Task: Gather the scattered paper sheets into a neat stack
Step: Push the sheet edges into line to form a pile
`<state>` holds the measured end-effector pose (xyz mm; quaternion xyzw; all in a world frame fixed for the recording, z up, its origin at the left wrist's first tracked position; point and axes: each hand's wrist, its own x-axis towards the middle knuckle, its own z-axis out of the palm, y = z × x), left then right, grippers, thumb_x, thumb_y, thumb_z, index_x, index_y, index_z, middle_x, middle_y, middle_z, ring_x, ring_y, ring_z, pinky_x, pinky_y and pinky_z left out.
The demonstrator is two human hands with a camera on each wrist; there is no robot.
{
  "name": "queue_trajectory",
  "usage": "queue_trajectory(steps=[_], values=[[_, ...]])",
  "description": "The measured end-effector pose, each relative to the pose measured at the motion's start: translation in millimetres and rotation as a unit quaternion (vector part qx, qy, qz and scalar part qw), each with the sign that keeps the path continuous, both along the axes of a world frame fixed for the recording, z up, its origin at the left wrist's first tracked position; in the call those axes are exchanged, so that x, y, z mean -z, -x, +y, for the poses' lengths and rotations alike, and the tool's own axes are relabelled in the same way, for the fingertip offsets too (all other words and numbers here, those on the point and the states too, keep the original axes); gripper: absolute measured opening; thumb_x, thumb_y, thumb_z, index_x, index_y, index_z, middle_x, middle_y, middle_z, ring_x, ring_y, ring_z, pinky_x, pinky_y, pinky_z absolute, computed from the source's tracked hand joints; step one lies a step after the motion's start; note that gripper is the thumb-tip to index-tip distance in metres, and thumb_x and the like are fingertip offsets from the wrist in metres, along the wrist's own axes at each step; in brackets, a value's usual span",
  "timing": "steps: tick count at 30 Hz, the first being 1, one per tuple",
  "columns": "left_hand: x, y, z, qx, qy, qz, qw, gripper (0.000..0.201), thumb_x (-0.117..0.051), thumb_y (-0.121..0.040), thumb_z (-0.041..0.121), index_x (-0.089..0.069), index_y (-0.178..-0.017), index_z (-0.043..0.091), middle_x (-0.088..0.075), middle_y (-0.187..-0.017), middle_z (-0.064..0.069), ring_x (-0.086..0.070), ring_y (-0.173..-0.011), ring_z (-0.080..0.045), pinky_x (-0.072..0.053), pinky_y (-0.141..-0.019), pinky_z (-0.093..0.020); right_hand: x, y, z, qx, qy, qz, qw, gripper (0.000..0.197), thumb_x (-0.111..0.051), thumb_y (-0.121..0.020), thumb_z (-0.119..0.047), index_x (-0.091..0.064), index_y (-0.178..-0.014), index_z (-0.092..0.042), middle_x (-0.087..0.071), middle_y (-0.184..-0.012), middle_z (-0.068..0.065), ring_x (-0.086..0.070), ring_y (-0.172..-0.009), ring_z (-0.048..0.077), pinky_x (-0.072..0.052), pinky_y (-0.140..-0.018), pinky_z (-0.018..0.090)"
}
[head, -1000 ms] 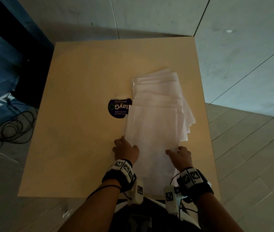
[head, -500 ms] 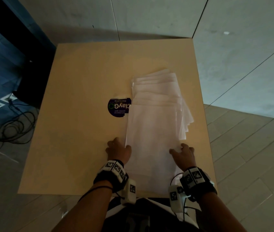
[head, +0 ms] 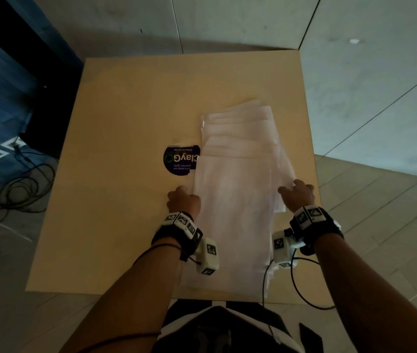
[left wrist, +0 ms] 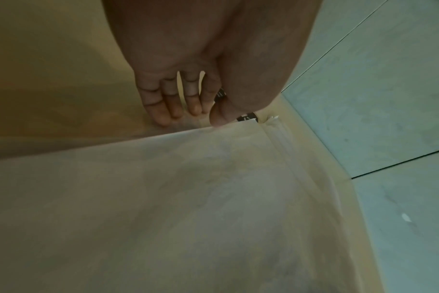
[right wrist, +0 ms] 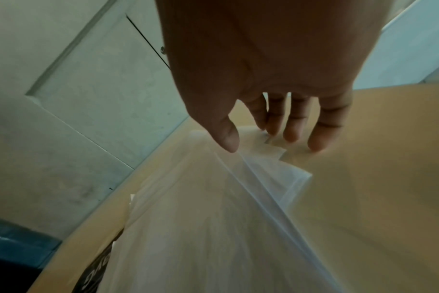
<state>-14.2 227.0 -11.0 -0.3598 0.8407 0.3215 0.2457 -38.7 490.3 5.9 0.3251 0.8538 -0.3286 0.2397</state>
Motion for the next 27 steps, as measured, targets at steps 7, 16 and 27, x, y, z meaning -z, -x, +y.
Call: queue_trajectory(steps=[7, 16, 27], values=[[21, 10, -9, -0.011, -0.008, -0.013, 1.0, 0.052, -0.035, -0.086, 0.032, -0.054, -0.132, 0.017, -0.049, -0.14, -0.013, -0.05, -0.12, -0.037, -0.039, -0.1, -0.038, -1, 7, -1, -0.007, 0.014, -0.023, 1.0, 0.059, -0.058, -0.087, -0.027, -0.038, -0.14, -0.008, -0.031, -0.14, 0.014, -0.04, -0.126, 0.039, -0.038, -0.106, 0.047], [8, 13, 5, -0.007, -0.036, -0.021, 0.999, 0.048, -0.042, -0.084, 0.025, -0.056, -0.129, 0.016, -0.05, -0.136, -0.014, -0.05, -0.118, -0.038, -0.04, -0.104, -0.04, -4, 17, -2, -0.025, 0.016, -0.029, 0.999, 0.058, -0.06, -0.087, -0.026, -0.039, -0.138, -0.008, -0.032, -0.139, 0.013, -0.038, -0.126, 0.039, -0.037, -0.102, 0.047], [12, 18, 6, -0.002, -0.024, -0.018, 1.0, 0.046, -0.042, -0.088, 0.022, -0.054, -0.133, 0.017, -0.049, -0.138, -0.014, -0.049, -0.12, -0.037, -0.039, -0.103, -0.038, -8, 18, -7, -0.027, 0.009, -0.041, 0.999, 0.061, -0.06, -0.088, -0.026, -0.035, -0.141, -0.007, -0.029, -0.142, 0.012, -0.032, -0.129, 0.038, -0.036, -0.102, 0.047]])
